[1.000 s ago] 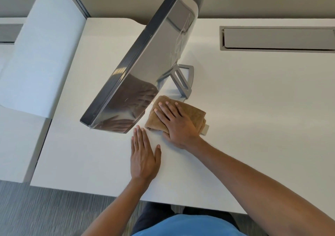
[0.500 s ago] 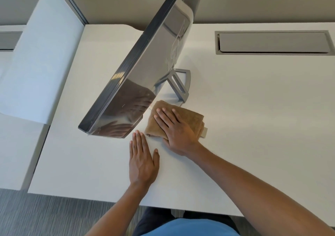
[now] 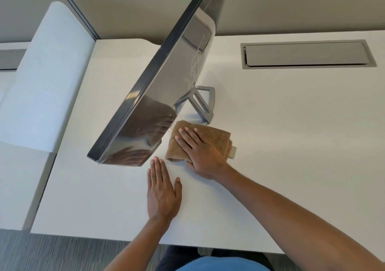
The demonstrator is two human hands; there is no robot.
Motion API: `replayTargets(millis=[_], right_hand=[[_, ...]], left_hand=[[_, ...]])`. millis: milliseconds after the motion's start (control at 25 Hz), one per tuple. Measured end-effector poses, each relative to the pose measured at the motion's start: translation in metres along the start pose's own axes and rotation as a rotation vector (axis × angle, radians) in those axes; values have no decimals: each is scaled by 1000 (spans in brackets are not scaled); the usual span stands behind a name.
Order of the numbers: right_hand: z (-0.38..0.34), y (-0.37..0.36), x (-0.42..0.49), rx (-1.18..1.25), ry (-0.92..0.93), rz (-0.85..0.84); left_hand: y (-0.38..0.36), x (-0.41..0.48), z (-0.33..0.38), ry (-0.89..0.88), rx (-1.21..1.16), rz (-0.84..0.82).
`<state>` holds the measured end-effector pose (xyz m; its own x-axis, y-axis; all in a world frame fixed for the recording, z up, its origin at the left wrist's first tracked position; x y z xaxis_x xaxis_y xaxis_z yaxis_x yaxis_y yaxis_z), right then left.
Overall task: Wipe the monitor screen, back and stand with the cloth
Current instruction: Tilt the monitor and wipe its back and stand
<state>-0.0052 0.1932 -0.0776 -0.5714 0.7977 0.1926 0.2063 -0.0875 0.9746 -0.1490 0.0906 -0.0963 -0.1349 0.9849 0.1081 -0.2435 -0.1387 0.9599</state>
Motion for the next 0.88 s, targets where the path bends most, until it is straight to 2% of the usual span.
replayTargets(millis=[240,360,520,600,680,760,880], right_hand=[[41,11,-17,-8,-137,32],[33,10,-14,10,-221,54],[16,7,-15,68,-73,41],[36,11,-23,94,-96,40],[53,11,-35,95,-188,55],[59,13,-46,178,-298,146],[74,22,-64,617,-693,499]], left_hand=[[-2,-1,-1,28,-16,-16],[-2,-2,0,18,-22,-7],[-1,2,2,16,-64,8],[-1,10,15,-57,-95,5],[-1,24,36,-131,-133,3],[-1,40,55,-148,-159,8],[-5,60,73,-206,-143,-9]])
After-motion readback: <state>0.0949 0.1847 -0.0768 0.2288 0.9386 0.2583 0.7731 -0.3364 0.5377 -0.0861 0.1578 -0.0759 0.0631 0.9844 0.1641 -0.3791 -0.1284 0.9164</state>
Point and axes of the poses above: each hand's wrist, its own x-axis towards the middle knuckle, its own y-axis out of the back of the hand, z = x × y, the point moved 7 cm from there along x, towards the middle knuckle, and after that the axes turned 14 degrees about z, right-handed, at the moved point
